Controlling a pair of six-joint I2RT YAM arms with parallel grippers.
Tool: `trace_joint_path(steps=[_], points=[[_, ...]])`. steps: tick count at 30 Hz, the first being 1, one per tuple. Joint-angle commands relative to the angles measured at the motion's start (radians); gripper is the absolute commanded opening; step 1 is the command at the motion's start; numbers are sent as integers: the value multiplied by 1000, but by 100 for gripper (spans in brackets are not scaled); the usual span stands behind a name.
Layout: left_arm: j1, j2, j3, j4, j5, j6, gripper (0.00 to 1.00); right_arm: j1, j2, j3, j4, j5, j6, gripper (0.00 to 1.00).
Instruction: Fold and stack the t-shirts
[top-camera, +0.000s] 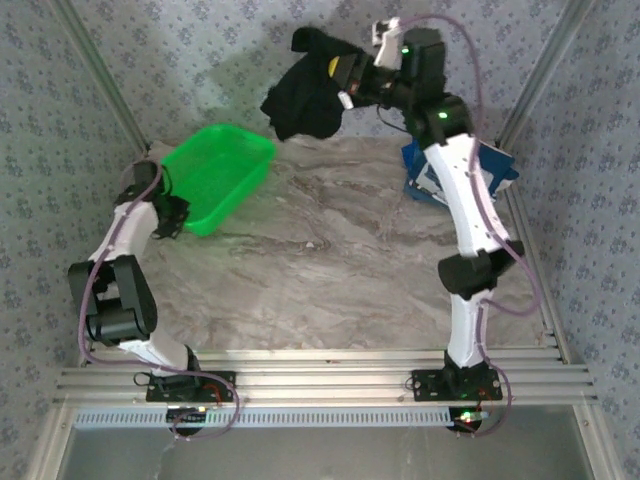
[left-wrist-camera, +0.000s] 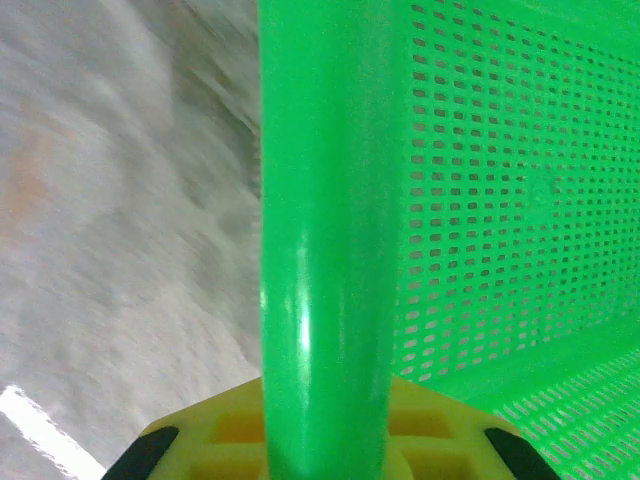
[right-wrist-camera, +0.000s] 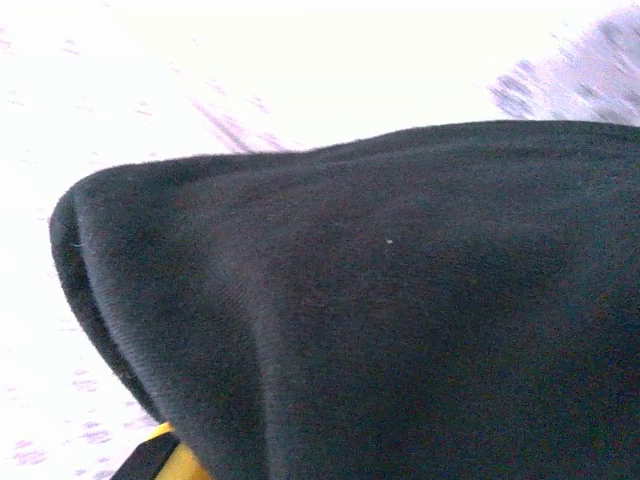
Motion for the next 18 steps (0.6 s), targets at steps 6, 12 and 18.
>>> trace_joint_path(steps=[6,12,18], points=[[16,33,59,0,-125,-155,0,-1,-173,-200,-70,-108,-8,0],[25,-3,-32,-1,-223,-304,0,52,-177,-257,-312,-132,-129,0],[26,1,-51,7,-263,-339,0,119,-81,-301,-649,-33,-277,7]])
